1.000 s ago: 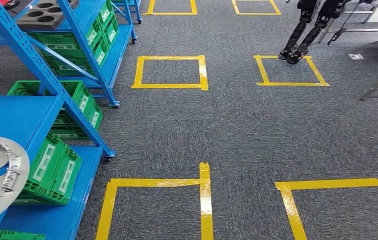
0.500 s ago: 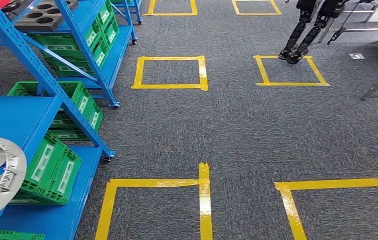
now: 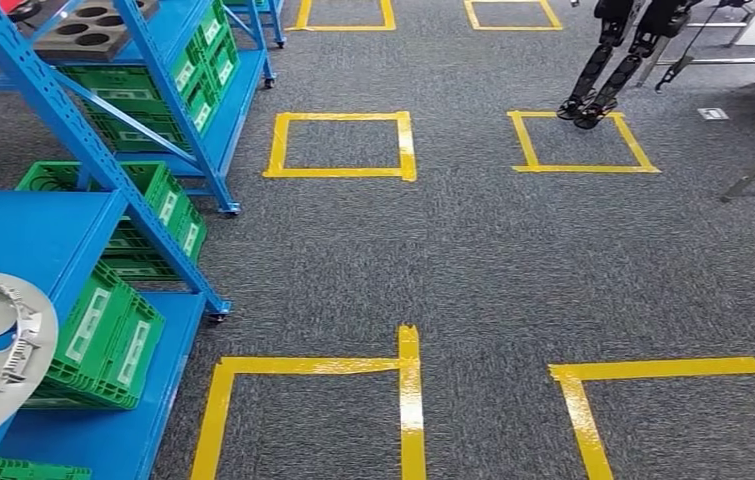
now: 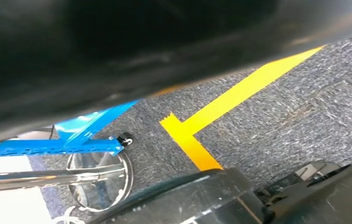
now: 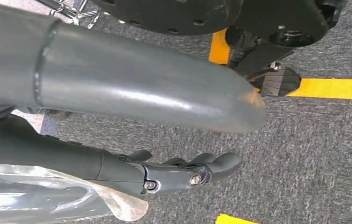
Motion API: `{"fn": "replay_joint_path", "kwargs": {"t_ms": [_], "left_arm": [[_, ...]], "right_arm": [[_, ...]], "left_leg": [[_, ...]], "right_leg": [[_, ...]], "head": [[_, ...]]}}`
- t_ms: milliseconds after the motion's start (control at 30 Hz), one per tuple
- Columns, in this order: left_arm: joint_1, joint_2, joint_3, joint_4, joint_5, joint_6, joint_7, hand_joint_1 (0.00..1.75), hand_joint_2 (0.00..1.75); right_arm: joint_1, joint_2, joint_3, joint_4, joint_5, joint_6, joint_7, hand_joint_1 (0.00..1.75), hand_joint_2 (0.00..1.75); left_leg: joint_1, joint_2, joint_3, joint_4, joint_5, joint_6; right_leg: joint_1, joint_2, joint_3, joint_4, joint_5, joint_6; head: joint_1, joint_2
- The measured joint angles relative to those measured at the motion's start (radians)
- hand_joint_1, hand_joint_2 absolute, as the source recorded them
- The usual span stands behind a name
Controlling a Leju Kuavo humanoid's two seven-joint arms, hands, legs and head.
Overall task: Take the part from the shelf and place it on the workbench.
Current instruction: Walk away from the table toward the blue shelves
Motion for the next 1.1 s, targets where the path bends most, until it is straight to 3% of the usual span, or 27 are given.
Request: {"fn": "replay_joint_path", "kwargs": {"t_ms": [67, 133, 167, 200, 233, 300, 367, 467, 533, 567, 633, 667, 700, 733, 767, 833, 867, 900, 1033, 1100], "left_arm": [[-0.003, -0.001, 0.0, 0.0, 0.001, 0.002, 0.0, 0.0, 0.0], [-0.005, -0.002, 0.0, 0.001, 0.002, 0.002, 0.0, 0.0, 0.0], [-0.005, -0.003, 0.0, 0.001, 0.003, 0.002, 0.0, 0.0, 0.0], [-0.005, -0.003, 0.0, 0.001, 0.004, 0.002, 0.0, 0.0, 0.0], [-0.005, -0.003, 0.0, 0.002, 0.005, 0.002, 0.0, 0.0, 0.0], [-0.005, -0.003, 0.0, 0.003, 0.007, 0.002, 0.0, 0.0, 0.0], [-0.007, -0.002, 0.001, 0.004, 0.008, 0.003, 0.0, 0.0, 0.0], [-0.007, -0.001, 0.001, 0.004, 0.009, 0.006, 0.0, 0.0, 0.0], [-0.007, -0.001, 0.001, 0.004, 0.01, 0.006, 0.0, 0.0, 0.0], [-0.007, -0.001, 0.001, 0.004, 0.01, 0.007, 0.0, 0.0, 0.0], [-0.008, -0.002, 0.001, 0.004, 0.01, 0.007, 0.0, 0.0, 0.0], [-0.007, -0.002, 0.0, 0.004, 0.01, 0.007, 0.0, 0.0, 0.0], [-0.006, -0.002, 0.0, 0.004, 0.01, 0.007, 0.0, 0.0, 0.0], [-0.004, -0.002, 0.0, 0.004, 0.01, 0.007, 0.0, 0.0, 0.0], [-0.004, -0.002, 0.0, 0.004, 0.011, 0.007, 0.0, 0.0, 0.0], [-0.004, -0.001, 0.0, 0.005, 0.011, 0.008, 0.0, 0.0, 0.0], [-0.006, 0.0, 0.0, 0.005, 0.011, 0.008, 0.0, 0.0, 0.0], [-0.007, 0.0, 0.0, 0.005, 0.011, 0.009, 0.0, 0.0, 0.0], [-0.005, 0.0, 0.001, 0.006, 0.013, 0.011, 0.0, 0.0, 0.0], [-0.006, -0.001, 0.001, 0.006, 0.015, 0.012, 0.0, 0.0, 0.0]], "right_arm": [[-0.001, 0.0, 0.0, 0.002, 0.0, 0.0, -0.002, 0.0, 0.0], [0.0, 0.001, 0.001, 0.006, 0.0, 0.001, -0.002, 0.0, 0.0], [0.001, 0.001, 0.002, 0.008, -0.001, 0.002, -0.002, 0.0, 0.0], [0.003, 0.001, 0.003, 0.01, -0.001, 0.002, -0.002, 0.0, 0.0], [0.004, 0.002, 0.004, 0.011, -0.001, 0.002, -0.002, 0.0, 0.0], [0.003, 0.002, 0.006, 0.014, -0.001, 0.003, -0.003, 0.0, 0.0], [0.001, 0.005, 0.008, 0.016, -0.001, 0.004, -0.004, 0.0, 0.0], [0.0, 0.008, 0.01, 0.02, -0.003, 0.006, -0.005, 0.0, 0.0], [0.0, 0.008, 0.012, 0.022, -0.004, 0.007, -0.006, 0.0, 0.0], [0.0, 0.008, 0.013, 0.023, -0.004, 0.007, -0.007, 0.0, 0.0], [0.0, 0.008, 0.014, 0.027, -0.004, 0.008, -0.007, 0.0, 0.0], [0.0, 0.008, 0.014, 0.028, -0.005, 0.008, -0.008, 0.0, 0.0], [0.0, 0.008, 0.015, 0.029, -0.006, 0.008, -0.008, 0.0, 0.0], [0.0, 0.008, 0.015, 0.03, -0.006, 0.009, -0.008, 0.0, 0.0], [0.0, 0.008, 0.015, 0.031, -0.007, 0.009, -0.008, 0.0, 0.0], [-0.001, 0.01, 0.015, 0.031, -0.007, 0.009, -0.008, 0.0, 0.0], [-0.002, 0.012, 0.016, 0.032, -0.007, 0.01, -0.008, 0.0, 0.0], [-0.003, 0.013, 0.016, 0.032, -0.007, 0.01, -0.009, 0.0, 0.0], [-0.008, 0.016, 0.018, 0.036, -0.009, 0.013, -0.012, 0.0, 0.0], [-0.01, 0.016, 0.019, 0.039, -0.009, 0.014, -0.014, 0.0, 0.0]], "left_leg": [[0.006, -0.005, 0.006, -0.013, 0.007, 0.009], [0.005, -0.011, 0.005, -0.014, 0.008, 0.012], [0.005, -0.015, 0.005, -0.013, 0.008, 0.011], [0.005, -0.019, 0.006, -0.013, 0.007, 0.01], [0.005, -0.022, 0.008, -0.012, 0.006, 0.008], [0.008, -0.029, 0.011, -0.005, -0.001, -0.003], [0.006, -0.034, 0.007, 0.008, -0.01, -0.018], [0.006, -0.037, 0.001, 0.017, -0.013, -0.034], [0.01, -0.036, -0.01, 0.046, -0.034, -0.041], [0.011, -0.036, -0.03, 0.089, -0.059, -0.045], [0.011, -0.034, -0.097, 0.231, -0.123, -0.046], [0.011, -0.034, -0.129, 0.294, -0.144, -0.045], [0.011, -0.034, -0.148, 0.329, -0.146, -0.043], [0.01, -0.034, -0.148, 0.321, -0.126, -0.038], [0.008, -0.034, -0.129, 0.274, -0.089, -0.032], [0.0, -0.032, -0.069, 0.134, -0.017, -0.015], [-0.004, -0.03, -0.045, 0.08, -0.002, -0.01], [-0.008, -0.029, -0.033, 0.051, 0.0, -0.007], [-0.005, -0.03, -0.021, 0.019, 0.0, -0.001], [0.0, -0.029, -0.012, 0.007, 0.003, 0.005]], "right_leg": [[-0.003, 0.033, -0.036, 0.071, -0.043, 0.003], [-0.004, 0.063, -0.109, 0.214, -0.105, 0.005], [-0.005, 0.067, -0.143, 0.273, -0.12, 0.006], [-0.006, 0.069, -0.161, 0.297, -0.115, 0.008], [-0.007, 0.069, -0.158, 0.279, -0.089, 0.009], [-0.013, 0.072, -0.106, 0.153, -0.012, 0.013], [-0.015, 0.078, -0.058, 0.05, 0.022, 0.01], [-0.01, 0.08, -0.05, 0.037, 0.018, -0.011], [-0.009, 0.077, -0.049, 0.038, 0.018, -0.025], [-0.008, 0.075, -0.048, 0.037, 0.018, -0.031], [-0.002, 0.07, -0.047, 0.037, 0.015, -0.04], [0.001, 0.068, -0.046, 0.037, 0.013, -0.043], [0.004, 0.067, -0.044, 0.037, 0.011, -0.045], [0.007, 0.067, -0.04, 0.038, 0.009, -0.047], [0.01, 0.067, -0.035, 0.037, 0.006, -0.049], [0.014, 0.067, -0.03, 0.037, -0.002, -0.048], [0.015, 0.067, -0.03, 0.038, -0.005, -0.045], [0.015, 0.066, -0.031, 0.038, -0.007, -0.042], [0.013, 0.067, -0.036, 0.049, -0.019, -0.024], [0.012, 0.07, -0.082, 0.136, -0.063, -0.016]], "head": [[0.004, 0.0], [0.008, 0.0], [0.008, 0.0], [0.008, 0.0], [0.008, 0.0], [0.008, 0.0], [0.008, 0.0], [0.005, 0.0], [0.002, 0.0], [-0.001, 0.0], [-0.005, 0.0], [-0.006, 0.0], [-0.006, 0.0], [-0.006, 0.0], [-0.006, 0.0], [-0.005, 0.0], [-0.005, 0.0], [-0.005, 0.0], [-0.005, 0.0], [-0.003, 0.0]]}}
